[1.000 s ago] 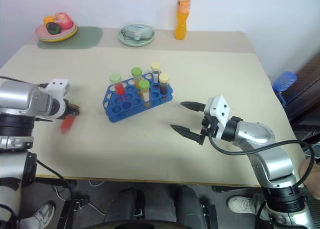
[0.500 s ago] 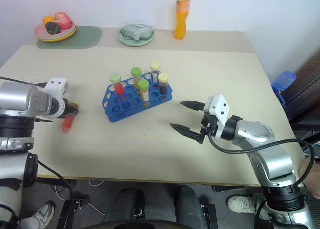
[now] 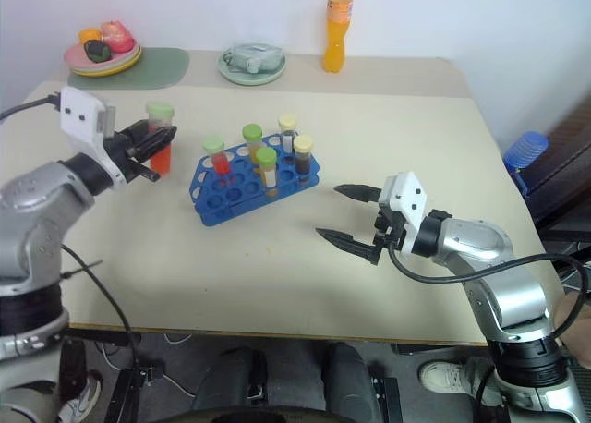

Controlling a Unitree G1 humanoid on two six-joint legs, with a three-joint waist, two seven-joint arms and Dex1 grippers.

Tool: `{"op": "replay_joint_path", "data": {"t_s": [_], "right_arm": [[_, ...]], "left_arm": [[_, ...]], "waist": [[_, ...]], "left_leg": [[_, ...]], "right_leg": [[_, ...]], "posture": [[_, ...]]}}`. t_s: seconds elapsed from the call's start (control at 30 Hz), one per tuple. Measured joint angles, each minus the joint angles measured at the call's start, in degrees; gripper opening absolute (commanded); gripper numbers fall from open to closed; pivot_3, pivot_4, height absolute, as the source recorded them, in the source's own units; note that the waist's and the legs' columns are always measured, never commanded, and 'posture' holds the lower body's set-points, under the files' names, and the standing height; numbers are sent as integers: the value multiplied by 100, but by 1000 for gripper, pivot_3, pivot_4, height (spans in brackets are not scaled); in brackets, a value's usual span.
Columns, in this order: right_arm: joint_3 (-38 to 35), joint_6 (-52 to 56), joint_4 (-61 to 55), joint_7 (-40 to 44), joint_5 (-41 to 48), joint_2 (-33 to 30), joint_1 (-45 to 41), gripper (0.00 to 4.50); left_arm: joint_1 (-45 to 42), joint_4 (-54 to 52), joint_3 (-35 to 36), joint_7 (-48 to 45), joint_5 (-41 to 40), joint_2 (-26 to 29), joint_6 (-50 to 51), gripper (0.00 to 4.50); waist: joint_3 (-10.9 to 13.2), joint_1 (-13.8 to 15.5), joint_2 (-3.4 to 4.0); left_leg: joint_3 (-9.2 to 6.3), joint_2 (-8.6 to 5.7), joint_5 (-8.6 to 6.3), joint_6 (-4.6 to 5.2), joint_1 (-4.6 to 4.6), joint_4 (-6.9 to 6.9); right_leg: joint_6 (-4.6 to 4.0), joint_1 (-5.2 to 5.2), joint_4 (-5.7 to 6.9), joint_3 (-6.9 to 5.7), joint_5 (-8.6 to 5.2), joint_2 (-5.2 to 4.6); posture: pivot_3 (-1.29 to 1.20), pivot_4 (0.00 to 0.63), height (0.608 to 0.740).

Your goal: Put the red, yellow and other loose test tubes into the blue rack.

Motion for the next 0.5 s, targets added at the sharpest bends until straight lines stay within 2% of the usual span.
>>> {"op": "replay_joint_path", "data": {"t_s": [0.13,0.23,0.5], "right_arm": [[-98,-1,-4,-29,1,-12,37,4198],[-124,-1,-9,-46,0,-16,126,4198],[-313,7,-115,-183,1,-54,244,4198]], "left_arm": [[228,28,-180,6,157,-262,-914,806],[230,339,-385,-250,143,-575,-1713,806],[221,1361,-797,-999,169,-928,-3445,806]], "waist": [[0,12,0],[-2,27,0],[-3,9,3]], "left_leg": [[-1,-1,-2,4,1,0],[0,-2,-4,7,-1,2],[0,-1,-9,16,2,2]], "right_leg": [[0,2,-2,0,0,0],[0,6,-8,-1,0,-1],[0,6,-6,-1,0,0]], "posture": [[0,150,740],[0,150,740],[0,150,740]]}}
